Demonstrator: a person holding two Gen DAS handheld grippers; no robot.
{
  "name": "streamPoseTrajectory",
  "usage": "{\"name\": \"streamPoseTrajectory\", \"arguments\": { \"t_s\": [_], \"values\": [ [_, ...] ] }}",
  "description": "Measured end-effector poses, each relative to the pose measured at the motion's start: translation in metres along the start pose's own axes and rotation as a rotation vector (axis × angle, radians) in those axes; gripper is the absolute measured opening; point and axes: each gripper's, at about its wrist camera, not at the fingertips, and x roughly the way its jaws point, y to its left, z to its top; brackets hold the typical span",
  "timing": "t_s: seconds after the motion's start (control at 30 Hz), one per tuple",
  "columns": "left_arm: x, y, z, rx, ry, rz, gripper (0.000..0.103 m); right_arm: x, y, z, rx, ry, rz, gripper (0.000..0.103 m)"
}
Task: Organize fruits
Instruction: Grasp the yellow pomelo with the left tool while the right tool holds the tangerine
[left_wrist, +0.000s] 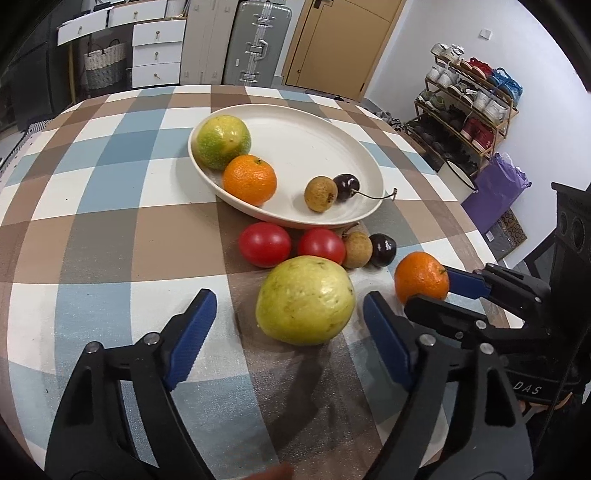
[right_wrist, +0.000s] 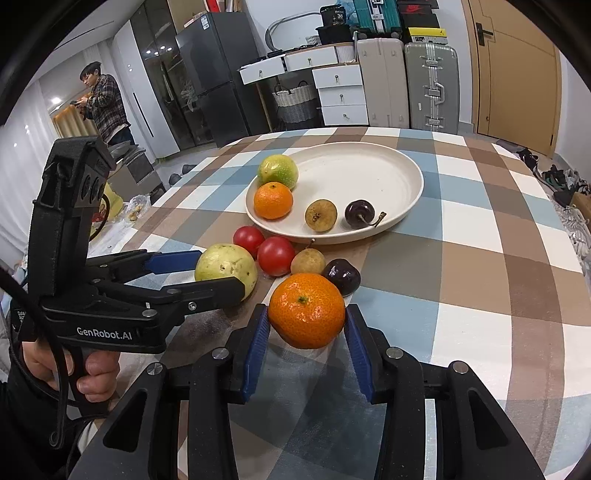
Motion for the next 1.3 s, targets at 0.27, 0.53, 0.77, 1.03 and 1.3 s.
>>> {"name": "streamPoseTrajectory", "arguments": {
  "t_s": [0.27, 0.53, 0.77, 1.03, 1.3],
  "values": [
    [-0.005, -0.006, -0.004, 0.035, -0.022, -0.04, 0.05, 0.002, 0.0, 0.001, -0.001, 0.0, 0.0, 0.042],
    [-0.009, -0.002, -0.006, 0.018, -0.027, -0.079, 0.05, 0.0, 0.0, 0.002, 0.003, -0.012, -0.002, 0.042],
    [-0.021, -0.005, -0.006, 0.03, -0.059, -0.081, 0.05, -0.004, 0.004, 0.005, -0.009, -0.024, -0.004, 0.042],
    [-0.037, -0.003, -0.001, 0.022, -0.096, -0.079, 0.05, -0.011, 0.005, 0.012, -0.014, -0.061, 0.002, 0.042],
    [-0.053, 0.002, 0.016, 0.022, -0.148, -0.042, 0.05, -0.017, 0.004, 0.024, -0.013, -0.097, 0.005, 0.042]
  ]
}}
